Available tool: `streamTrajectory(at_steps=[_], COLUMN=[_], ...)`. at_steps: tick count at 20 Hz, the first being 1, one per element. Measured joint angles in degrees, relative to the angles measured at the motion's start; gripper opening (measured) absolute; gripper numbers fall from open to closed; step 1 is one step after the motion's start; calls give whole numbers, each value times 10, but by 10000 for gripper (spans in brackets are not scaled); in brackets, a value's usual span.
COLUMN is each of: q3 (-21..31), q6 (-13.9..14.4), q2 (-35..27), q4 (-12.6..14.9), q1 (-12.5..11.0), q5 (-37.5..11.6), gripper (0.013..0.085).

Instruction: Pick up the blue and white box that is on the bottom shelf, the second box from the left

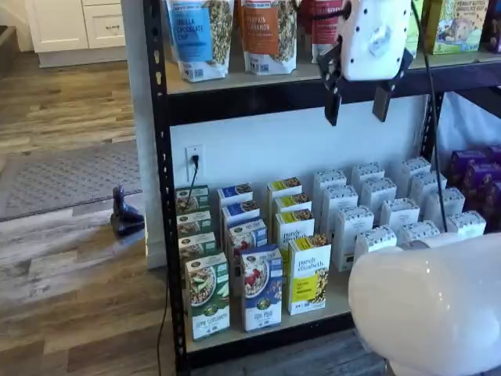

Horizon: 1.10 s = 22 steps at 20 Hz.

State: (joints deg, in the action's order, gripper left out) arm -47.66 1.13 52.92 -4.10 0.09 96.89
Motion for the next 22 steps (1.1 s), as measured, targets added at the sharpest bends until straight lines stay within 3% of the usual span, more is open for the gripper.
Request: streamTrajectory(at_steps=[10,22], q3=[87,223], q6=[20,17], q2=[-9,-43], q4=[1,0], q1=[25,33], q5=[-82,-261], gripper=[850,850])
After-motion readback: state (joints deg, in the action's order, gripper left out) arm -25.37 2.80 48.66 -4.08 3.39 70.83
